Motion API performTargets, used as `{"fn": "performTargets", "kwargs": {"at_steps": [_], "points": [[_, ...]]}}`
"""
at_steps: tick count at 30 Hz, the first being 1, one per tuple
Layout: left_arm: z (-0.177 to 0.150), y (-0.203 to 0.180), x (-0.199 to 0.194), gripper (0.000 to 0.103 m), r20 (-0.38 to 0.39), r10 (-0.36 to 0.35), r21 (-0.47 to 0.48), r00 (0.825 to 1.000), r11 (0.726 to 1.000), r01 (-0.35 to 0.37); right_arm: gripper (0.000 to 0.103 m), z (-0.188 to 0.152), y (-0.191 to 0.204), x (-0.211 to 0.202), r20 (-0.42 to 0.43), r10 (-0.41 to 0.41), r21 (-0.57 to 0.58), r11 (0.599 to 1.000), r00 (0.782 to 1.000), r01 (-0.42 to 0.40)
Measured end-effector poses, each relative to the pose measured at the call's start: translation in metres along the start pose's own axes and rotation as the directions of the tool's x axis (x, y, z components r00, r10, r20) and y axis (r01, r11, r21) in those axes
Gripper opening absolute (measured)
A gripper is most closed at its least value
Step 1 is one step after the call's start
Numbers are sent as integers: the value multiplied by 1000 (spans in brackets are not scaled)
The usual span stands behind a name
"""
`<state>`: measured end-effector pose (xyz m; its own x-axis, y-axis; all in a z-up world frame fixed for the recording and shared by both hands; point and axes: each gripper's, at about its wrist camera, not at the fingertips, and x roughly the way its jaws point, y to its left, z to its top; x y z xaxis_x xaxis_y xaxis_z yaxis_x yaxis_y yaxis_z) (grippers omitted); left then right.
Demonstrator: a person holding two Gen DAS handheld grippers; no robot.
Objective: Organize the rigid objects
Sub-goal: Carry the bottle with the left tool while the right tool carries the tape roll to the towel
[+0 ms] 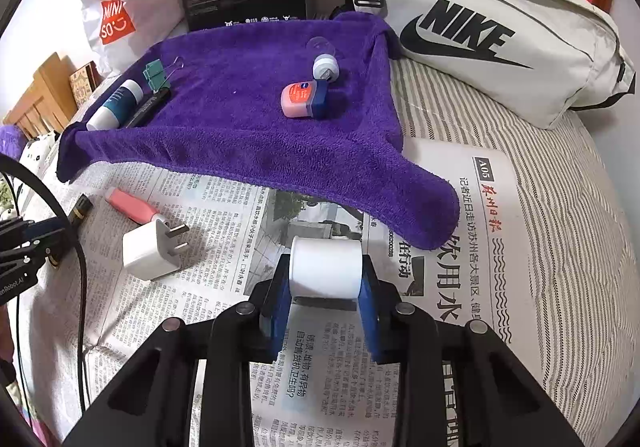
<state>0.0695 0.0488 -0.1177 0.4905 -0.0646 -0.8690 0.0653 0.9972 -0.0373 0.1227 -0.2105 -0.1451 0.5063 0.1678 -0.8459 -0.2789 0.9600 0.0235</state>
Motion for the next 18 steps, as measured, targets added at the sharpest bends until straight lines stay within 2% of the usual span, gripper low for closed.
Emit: {"fn": "performTargets", "kwargs": {"at_steps": [6,13,18], "points": [[-1,-4,-1,24,1,18,24,1000,1000,-18,31,-2,3,1,6,-24,-20,1000,1000,24],[-3,-6,-2,23,15,25,25,1000,999,-25,31,-6,1,1,52,-18,-17,1000,998,19],[-6,-7,-3,23,9,23,26,1000,999,-23,31,-4,1,0,14,-8,-11,1000,1000,8]]}}
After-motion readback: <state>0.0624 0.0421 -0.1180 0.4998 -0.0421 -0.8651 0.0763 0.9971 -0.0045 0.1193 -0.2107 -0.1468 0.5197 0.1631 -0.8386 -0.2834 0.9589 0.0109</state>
